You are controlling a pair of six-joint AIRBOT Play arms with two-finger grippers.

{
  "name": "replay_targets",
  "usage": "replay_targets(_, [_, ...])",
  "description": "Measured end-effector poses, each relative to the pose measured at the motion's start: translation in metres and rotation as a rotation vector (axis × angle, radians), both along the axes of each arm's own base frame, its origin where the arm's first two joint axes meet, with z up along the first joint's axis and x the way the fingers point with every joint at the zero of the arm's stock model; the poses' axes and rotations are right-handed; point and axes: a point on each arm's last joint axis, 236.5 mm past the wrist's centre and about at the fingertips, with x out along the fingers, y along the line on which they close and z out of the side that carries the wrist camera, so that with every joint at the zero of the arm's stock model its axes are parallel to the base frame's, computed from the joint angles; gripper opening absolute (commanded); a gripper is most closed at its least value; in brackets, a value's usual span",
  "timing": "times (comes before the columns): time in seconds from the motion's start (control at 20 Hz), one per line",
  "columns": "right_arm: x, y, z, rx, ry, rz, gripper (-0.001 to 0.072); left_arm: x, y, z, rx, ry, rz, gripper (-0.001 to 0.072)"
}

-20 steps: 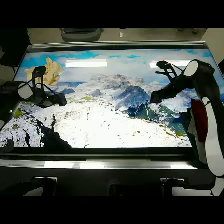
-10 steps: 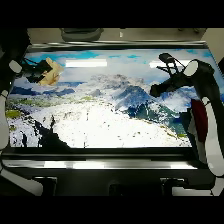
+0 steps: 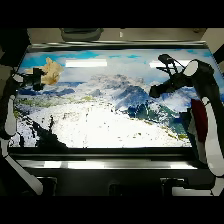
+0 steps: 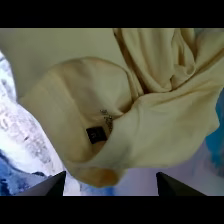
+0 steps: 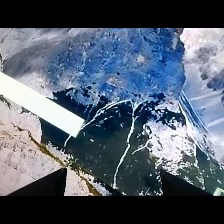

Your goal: Fold the shirts.

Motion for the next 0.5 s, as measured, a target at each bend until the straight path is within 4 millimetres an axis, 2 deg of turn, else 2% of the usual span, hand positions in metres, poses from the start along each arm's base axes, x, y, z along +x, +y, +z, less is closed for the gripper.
replay_targets(0.3, [-0.007, 0.005, -0.001, 0.018, 0.029, 0.01, 0.0672, 0.02, -0.014, -0.021, -0.051, -0.054, 0.045, 0.0703])
replay_targets(0.4, [-0.011, 0.008, -0.001, 0.032, 0.046, 0.017, 0.0672, 0.029, -0.014, -0.019, -0.05, -0.098, 0.074, 0.0592])
replay_targets(0.45, [-0.013, 0.01, -0.002, 0.038, 0.054, 0.019, 0.0672, 0.032, -0.012, -0.019, -0.052, -0.115, 0.092, 0.0486])
replay_targets(0.5, [-0.015, 0.011, -0.002, 0.044, 0.062, 0.022, 0.0672, 0.035, -0.009, -0.021, -0.063, -0.126, 0.116, 0.0261])
